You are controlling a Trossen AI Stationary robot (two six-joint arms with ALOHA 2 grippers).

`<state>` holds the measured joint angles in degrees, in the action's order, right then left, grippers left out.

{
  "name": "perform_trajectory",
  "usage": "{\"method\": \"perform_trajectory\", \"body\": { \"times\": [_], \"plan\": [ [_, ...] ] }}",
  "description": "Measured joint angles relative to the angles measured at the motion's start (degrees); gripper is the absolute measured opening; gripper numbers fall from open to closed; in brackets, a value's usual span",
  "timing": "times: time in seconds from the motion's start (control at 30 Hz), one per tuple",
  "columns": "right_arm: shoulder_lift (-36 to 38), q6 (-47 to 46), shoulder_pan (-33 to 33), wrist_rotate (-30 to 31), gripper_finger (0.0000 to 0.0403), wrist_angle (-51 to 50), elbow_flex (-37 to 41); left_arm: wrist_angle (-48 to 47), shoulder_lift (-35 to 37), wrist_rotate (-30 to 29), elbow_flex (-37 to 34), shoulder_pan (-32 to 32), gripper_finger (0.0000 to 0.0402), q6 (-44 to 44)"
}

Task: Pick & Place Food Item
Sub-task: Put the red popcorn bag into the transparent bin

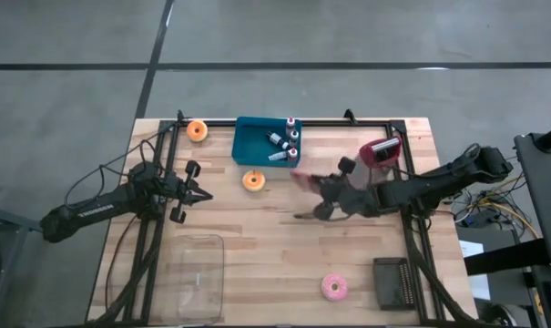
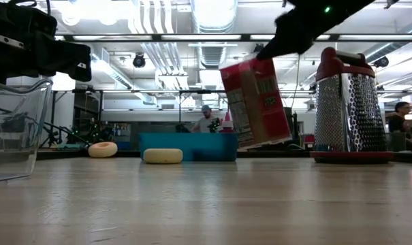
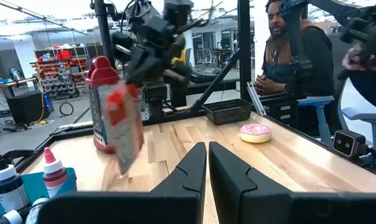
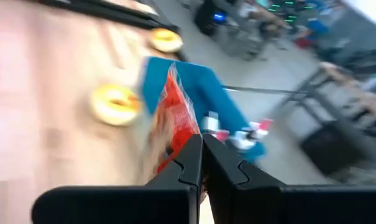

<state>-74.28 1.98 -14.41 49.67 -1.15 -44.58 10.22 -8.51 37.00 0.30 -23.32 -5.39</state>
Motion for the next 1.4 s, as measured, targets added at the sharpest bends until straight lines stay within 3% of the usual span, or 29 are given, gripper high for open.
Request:
{"method": "perform_trajectory", "body": {
  "times": [0.27, 0.37, 0.5, 0.77, 0.93, 1.1, 1.3, 1.4],
  "plan": [
    [-0.2, -5.7, -7.0, -4.7, 0.0008, 0.9, 0.0, 0.0, 0.0, 0.0, 0.0, 0.0, 0.0026, 0.0],
    [-0.2, -5.5, -7.8, -10.8, 0.0008, 3.3, 0.0, 0.0, 0.0, 0.0, 0.0, 0.0, 0.0026, 0.0],
    [-0.2, -2.8, -7.9, -18.8, 0.0008, 9.6, 0.0, 0.0, 0.0, 0.0, 0.0, 0.0, 0.0026, 0.0],
    [-0.5, 4.5, -7.8, -25.9, 0.0008, 16.5, 0.0, 0.0, 0.0, 0.0, 0.0, 0.0, 0.0026, 0.0],
    [-5.4, 8.0, -7.5, -31.2, 0.0008, 24.0, -0.1, 0.0, 0.0, 0.0, 0.0, 0.0, 0.0026, 0.0],
    [-10.9, 15.8, -7.3, -31.8, 0.0008, 33.0, -0.2, 0.0, 0.0, 0.0, 0.0, 0.0, 0.0026, 0.0],
    [-15.0, 12.9, -6.2, -32.7, 0.0008, 44.1, -0.2, 0.0, 0.0, 0.0, 0.0, 0.0, 0.0026, 0.0],
    [-18.5, 15.5, -5.9, -36.0, 0.0008, 52.1, -0.2, 0.0, 0.0, 0.0, 0.0, 0.0, 0.0026, 0.0]
  ]
}}
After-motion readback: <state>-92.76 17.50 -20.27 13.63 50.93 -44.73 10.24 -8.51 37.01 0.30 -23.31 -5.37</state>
